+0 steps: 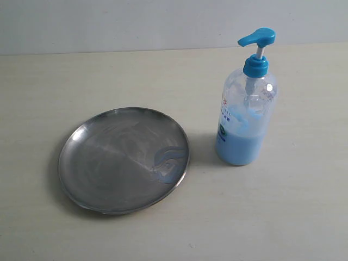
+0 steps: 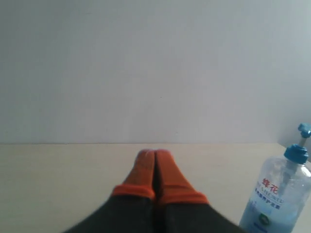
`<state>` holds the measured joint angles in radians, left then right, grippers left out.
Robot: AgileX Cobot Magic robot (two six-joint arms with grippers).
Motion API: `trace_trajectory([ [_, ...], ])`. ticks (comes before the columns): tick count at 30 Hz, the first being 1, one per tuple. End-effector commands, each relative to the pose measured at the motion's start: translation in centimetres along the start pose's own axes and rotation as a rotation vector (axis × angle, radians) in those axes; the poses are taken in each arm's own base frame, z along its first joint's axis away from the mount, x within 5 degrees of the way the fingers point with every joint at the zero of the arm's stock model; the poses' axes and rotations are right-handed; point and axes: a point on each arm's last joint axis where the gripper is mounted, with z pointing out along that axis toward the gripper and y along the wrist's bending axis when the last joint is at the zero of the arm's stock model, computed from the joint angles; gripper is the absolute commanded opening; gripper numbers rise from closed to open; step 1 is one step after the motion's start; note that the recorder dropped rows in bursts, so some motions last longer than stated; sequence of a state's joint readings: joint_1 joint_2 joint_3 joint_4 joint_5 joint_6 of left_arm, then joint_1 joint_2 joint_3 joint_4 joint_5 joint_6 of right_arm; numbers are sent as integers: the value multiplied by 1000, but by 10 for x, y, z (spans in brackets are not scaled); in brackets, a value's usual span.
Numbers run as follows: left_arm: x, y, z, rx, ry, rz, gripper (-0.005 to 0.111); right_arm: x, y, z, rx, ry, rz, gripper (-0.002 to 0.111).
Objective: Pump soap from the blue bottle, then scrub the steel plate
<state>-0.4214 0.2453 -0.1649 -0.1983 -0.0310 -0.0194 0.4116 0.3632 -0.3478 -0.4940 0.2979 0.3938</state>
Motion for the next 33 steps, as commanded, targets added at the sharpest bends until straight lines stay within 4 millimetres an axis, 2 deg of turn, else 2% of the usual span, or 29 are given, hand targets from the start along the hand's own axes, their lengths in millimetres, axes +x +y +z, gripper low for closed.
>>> trace_trajectory([
  [1, 12, 7, -6, -60, -31, -4, 0, 0, 0, -1, 3, -9, -4, 0],
  [13, 40, 17, -17, -122, -42, 106, 0, 0, 0, -1, 3, -9, -4, 0],
  [16, 40, 17, -20, -131, -52, 91, 0, 0, 0, -1, 3, -9, -4, 0],
  [24, 54, 27, -25, -270, 83, 68, 0, 0, 0, -1, 3, -9, -4, 0],
  [33, 61, 31, -27, -336, 162, 56, 0, 0, 0, -1, 3, -9, -4, 0],
])
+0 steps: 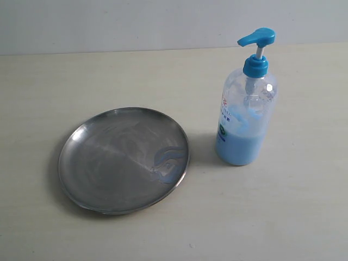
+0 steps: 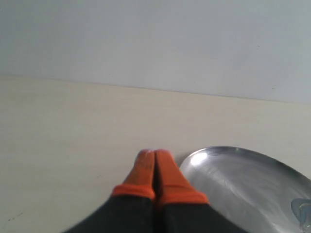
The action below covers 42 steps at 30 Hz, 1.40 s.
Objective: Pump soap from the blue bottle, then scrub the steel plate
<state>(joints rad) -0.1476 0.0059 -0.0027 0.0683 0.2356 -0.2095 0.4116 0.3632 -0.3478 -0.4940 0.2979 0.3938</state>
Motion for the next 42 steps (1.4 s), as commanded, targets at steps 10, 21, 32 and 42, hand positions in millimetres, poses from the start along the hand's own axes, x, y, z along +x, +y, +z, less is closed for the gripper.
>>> trace_trajectory([
  [10, 10, 6, -1, -91, 92, -12, 0, 0, 0, -1, 3, -9, -4, 0],
  [21, 10, 6, -1, -92, 92, -10, 0, 0, 0, -1, 3, -9, -4, 0],
  [32, 10, 6, -1, -92, 94, -10, 0, 1, -1, -1, 8, 4, -4, 0],
  [42, 10, 6, -1, -92, 94, -10, 0, 1, -1, -1, 8, 4, -4, 0],
])
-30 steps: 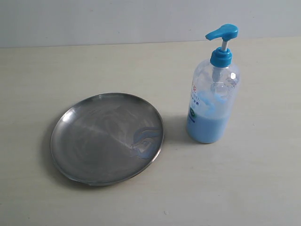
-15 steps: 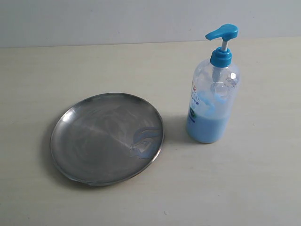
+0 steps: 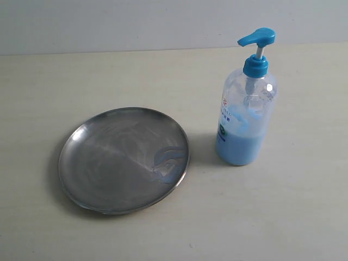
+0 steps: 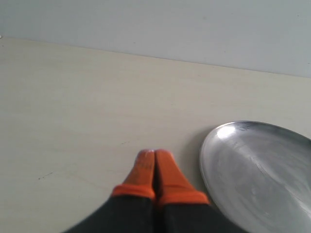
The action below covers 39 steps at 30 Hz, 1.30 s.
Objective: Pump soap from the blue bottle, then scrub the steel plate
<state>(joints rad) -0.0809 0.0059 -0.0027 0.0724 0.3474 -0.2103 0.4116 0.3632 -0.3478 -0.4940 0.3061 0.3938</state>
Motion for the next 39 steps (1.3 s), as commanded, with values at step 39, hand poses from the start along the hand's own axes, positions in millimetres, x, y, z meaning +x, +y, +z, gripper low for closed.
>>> trace_trajectory([
  [39, 1, 4, 0, -72, -6, -18, 0, 0, -1, -2, 6, -13, -3, 0],
])
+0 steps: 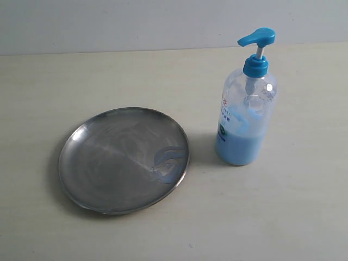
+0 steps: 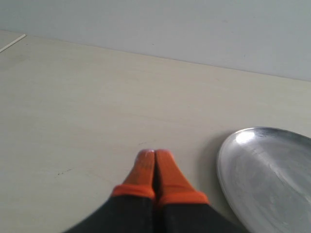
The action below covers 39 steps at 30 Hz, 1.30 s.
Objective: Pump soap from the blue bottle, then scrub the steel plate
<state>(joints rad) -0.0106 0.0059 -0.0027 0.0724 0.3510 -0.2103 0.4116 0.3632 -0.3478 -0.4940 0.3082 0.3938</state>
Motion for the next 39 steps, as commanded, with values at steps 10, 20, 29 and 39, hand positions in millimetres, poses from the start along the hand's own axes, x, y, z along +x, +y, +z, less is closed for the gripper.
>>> trace_trajectory([
  [10, 1, 0, 0, -4, 0, 0, 0, 25, 3, -7, -21, 3, 80, 0],
  [20, 1, 0, 0, -4, 0, 0, 0, 62, 6, -12, -26, 2, 86, 0],
  [29, 1, 0, 0, -4, 0, 0, 0, 77, 10, -13, -56, 11, 18, 0],
  [39, 1, 0, 0, -4, 0, 0, 0, 86, 3, -16, 101, 4, 45, 0],
])
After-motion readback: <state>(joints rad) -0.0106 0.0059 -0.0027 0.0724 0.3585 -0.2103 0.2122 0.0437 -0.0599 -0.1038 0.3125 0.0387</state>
